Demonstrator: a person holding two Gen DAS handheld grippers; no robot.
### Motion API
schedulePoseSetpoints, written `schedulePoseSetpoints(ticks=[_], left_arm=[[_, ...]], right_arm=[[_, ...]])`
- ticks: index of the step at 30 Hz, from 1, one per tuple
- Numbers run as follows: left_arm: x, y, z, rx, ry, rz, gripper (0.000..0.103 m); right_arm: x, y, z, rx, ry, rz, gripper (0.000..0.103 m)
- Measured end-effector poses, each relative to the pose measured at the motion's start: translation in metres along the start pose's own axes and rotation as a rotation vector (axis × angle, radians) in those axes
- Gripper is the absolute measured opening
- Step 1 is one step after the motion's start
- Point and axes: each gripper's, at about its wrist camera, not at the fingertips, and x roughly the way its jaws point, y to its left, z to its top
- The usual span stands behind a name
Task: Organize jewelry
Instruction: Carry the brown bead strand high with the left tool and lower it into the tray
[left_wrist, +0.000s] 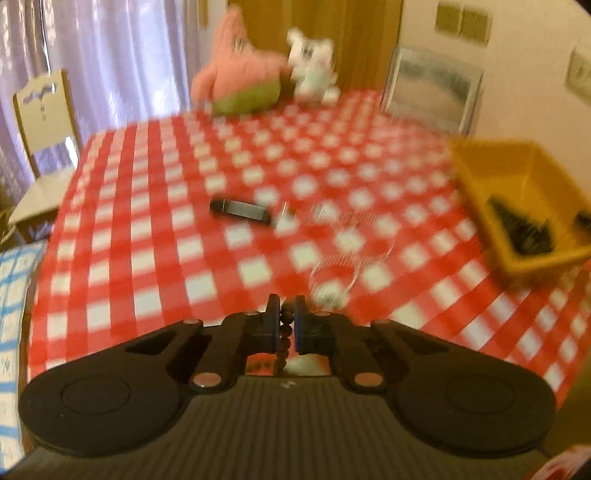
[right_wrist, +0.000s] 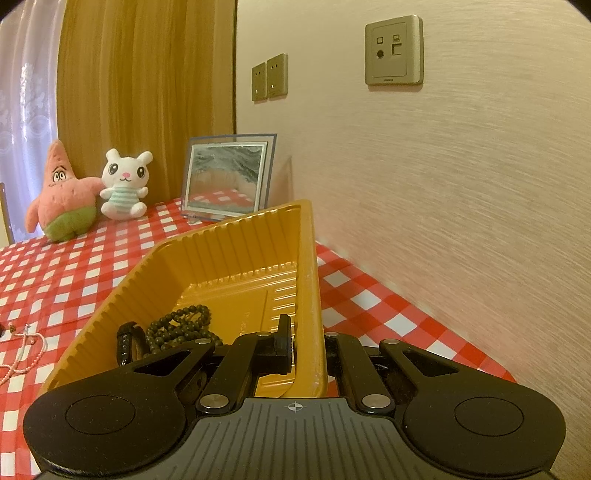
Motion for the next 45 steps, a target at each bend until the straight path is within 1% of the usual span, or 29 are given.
schedulePoseSetpoints(ticks=[4,8,12,16,21,24,26,29,31,33,35,38,40,42,43,45], left_arm=[[-0.043,-0.008,0.026,0.009,-0.125,-0.037,0.006],[-0.075,-0.016,0.049,0.008,-0.224,-0.072,0.006],[-0.096,-0.027,0.070,0.020,-0.288,-0.119,0.006],[-0.106,-0.043,0.090,0.047,-0.341,-0.168,0.006],[-0.110,-0.067,0.119,0.059,-0.414,-0.284,0.006],[-0.109,-0.092,0.138,0.085,-0.459,-0.375,0.006],[-0.104,-0.109,0.149,0.104,-0.470,-0.433,0.006],[-0.090,-0.134,0.159,0.126,-0.460,-0.511,0.006],[-0.081,-0.149,0.160,0.132,-0.440,-0.555,0.006],[-0.065,-0.165,0.158,0.136,-0.404,-0.580,0.006],[-0.045,-0.176,0.152,0.130,-0.348,-0.604,0.006],[-0.011,-0.192,0.143,0.122,-0.251,-0.603,0.006],[0.012,-0.201,0.134,0.110,-0.186,-0.583,0.006],[0.033,-0.206,0.122,0.109,-0.118,-0.582,0.008],[0.042,-0.208,0.117,0.103,-0.094,-0.567,0.008],[0.060,-0.211,0.107,0.109,-0.043,-0.553,0.012]], right_arm=[[0.001,-0.001,-0.001,0.003,0.000,0.002,0.005],[0.001,-0.001,-0.001,0.003,-0.001,0.003,0.005],[0.001,-0.001,0.000,0.005,0.001,0.004,0.005],[0.001,0.000,0.000,0.005,0.000,0.005,0.005],[0.001,0.000,0.001,0.008,-0.002,0.008,0.005],[0.001,0.000,0.001,0.009,-0.002,0.008,0.005],[0.001,0.000,0.002,0.011,-0.003,0.010,0.005],[0.001,0.000,0.003,0.013,-0.007,0.014,0.005],[0.001,0.002,0.004,0.013,-0.011,0.016,0.005],[0.000,0.003,0.005,0.014,-0.015,0.020,0.005],[0.000,0.003,0.006,0.013,-0.017,0.022,0.005],[-0.001,0.004,0.006,0.014,-0.018,0.025,0.005],[0.000,0.003,0.006,0.017,-0.017,0.025,0.005],[0.001,0.002,0.006,0.018,-0.014,0.023,0.005],[0.001,0.002,0.006,0.018,-0.012,0.023,0.005],[0.003,0.001,0.006,0.021,-0.008,0.022,0.005]])
